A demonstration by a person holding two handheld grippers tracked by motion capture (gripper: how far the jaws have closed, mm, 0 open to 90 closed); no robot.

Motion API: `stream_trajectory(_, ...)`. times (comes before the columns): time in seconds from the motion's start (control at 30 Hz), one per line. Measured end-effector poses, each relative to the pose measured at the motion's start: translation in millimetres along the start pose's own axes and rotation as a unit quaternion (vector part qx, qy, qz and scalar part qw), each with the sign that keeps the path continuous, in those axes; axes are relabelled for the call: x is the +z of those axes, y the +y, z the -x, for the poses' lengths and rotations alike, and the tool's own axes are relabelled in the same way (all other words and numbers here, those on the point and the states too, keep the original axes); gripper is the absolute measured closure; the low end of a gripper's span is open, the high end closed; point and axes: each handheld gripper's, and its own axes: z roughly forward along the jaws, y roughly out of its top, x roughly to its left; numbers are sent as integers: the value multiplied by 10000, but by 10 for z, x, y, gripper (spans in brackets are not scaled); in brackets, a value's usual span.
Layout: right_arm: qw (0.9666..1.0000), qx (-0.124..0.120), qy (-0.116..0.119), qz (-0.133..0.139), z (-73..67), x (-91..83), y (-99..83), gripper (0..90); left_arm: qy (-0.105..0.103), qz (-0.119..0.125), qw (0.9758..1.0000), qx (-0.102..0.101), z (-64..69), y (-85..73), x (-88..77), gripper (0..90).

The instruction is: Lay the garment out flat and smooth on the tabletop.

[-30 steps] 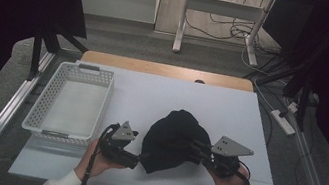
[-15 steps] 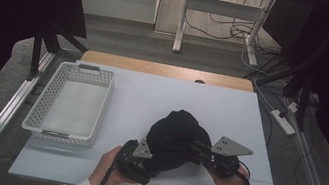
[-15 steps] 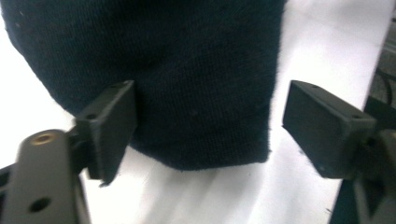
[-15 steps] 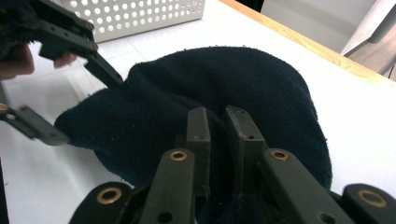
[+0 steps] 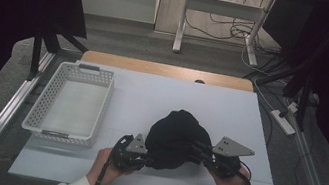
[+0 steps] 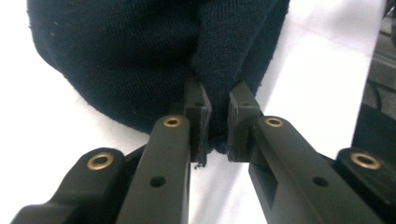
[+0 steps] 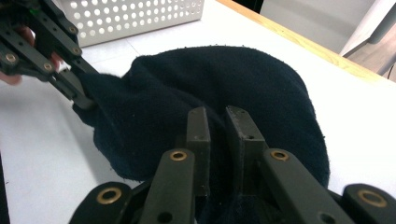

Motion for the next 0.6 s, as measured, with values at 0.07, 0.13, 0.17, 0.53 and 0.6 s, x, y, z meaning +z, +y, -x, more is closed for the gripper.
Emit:
stream_trajectory(0.07, 10000, -12, 3, 46, -3, -19, 10, 795, -14, 112, 9999, 6, -12, 14, -75, 807)
stream_trajectory(0.13, 9999, -14, -2, 113, -4, -43, 26, 796, -18, 239, 9997, -40, -37, 34, -156, 811)
stream_trajectory(0.17, 9999, 21, 9, 153, -7, -55, 38, 795, -19, 299, 9995, -75, -51, 43, -194, 813)
stream_trajectory(0.53, 9991, -122, 42, 414, -69, -148, 218, 796, 159, 814, 9964, -201, -194, 138, -560, 820)
stream_trajectory(0.6, 9988, -152, 5, 475, -67, -155, 264, 796, 215, 882, 9957, -165, -209, 180, -615, 820)
